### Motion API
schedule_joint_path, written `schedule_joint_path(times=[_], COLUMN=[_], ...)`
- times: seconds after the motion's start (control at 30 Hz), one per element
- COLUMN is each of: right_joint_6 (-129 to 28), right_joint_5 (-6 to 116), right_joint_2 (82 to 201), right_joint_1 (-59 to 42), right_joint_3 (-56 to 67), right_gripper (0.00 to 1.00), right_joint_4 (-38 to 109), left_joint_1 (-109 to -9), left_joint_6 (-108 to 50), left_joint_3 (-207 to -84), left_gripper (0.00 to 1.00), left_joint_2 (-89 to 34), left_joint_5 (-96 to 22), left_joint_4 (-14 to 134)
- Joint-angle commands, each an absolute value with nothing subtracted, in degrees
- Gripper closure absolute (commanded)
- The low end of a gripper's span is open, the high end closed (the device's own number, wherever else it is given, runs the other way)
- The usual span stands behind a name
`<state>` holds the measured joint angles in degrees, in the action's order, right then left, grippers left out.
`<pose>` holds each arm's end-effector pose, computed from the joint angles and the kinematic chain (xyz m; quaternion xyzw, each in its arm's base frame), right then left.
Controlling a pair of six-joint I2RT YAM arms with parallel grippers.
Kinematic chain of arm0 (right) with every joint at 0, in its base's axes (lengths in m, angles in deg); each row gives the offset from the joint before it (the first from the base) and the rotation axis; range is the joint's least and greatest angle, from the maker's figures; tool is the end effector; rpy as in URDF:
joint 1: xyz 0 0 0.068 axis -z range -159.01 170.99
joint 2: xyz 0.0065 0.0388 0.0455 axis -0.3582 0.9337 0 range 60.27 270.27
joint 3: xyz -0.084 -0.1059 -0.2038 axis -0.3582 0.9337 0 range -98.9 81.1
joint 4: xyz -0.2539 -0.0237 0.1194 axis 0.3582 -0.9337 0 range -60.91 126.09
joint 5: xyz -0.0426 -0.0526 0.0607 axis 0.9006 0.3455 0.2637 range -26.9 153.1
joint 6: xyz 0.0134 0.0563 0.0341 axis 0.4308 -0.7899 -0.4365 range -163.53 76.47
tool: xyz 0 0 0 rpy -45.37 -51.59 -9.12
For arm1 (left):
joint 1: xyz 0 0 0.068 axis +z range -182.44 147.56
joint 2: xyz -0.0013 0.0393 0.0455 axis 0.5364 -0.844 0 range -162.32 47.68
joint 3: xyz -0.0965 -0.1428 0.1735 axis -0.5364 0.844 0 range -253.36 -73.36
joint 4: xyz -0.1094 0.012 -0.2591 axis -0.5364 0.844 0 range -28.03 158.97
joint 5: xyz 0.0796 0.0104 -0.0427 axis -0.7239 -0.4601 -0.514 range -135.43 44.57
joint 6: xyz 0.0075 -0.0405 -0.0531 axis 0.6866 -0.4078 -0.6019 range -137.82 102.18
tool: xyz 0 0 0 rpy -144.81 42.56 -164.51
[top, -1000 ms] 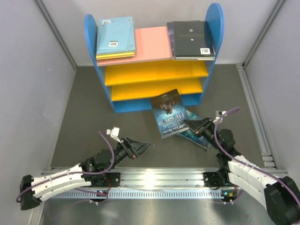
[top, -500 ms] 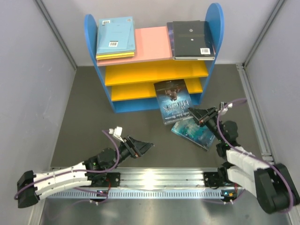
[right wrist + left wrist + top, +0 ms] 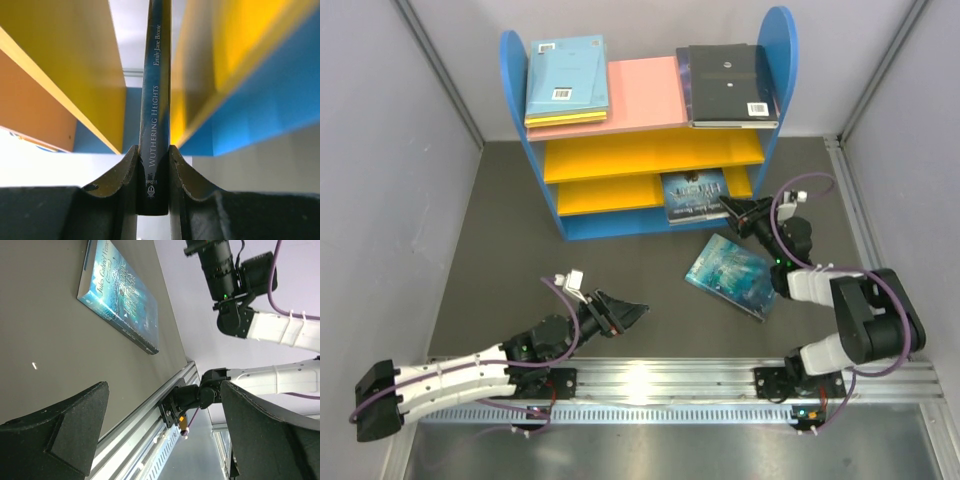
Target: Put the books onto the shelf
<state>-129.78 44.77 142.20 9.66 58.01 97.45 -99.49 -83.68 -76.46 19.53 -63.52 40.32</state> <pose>0.2918 0.0757 0.1545 0.3238 0.6117 0.6092 0.3871 0.0950 -0.1818 0.1584 -0.1003 0.7198 -0.5752 0.3754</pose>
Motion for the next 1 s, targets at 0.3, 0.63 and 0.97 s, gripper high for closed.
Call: schedule_joint_path(times=[0.3,0.63,0.97], right_joint_6=[-131.1,-129.3,-128.5], right_joint_5=[45.2,43.2,40.0], right_joint_2=[152.6,150.1,146.2], right_joint_1=[10.6,11.0,11.1], right_joint_3=[47.6,53.9,60.2], right_gripper=[0.66,0.21,0.18], right_joint_4=[116.5,116.3,116.2], left_joint_1=[-99.3,-99.3,-99.3], left_joint_6=[-82.9,-83.2,-83.3], left_joint_3=[-65.1,-65.0,-65.0], left_gripper=[0.02,0.03,0.03], left_joint_2=[17.3,16.2,15.9], left_joint_5=[-64.4,-64.5,-64.5], left_joint_4=[34.0,33.4,33.1])
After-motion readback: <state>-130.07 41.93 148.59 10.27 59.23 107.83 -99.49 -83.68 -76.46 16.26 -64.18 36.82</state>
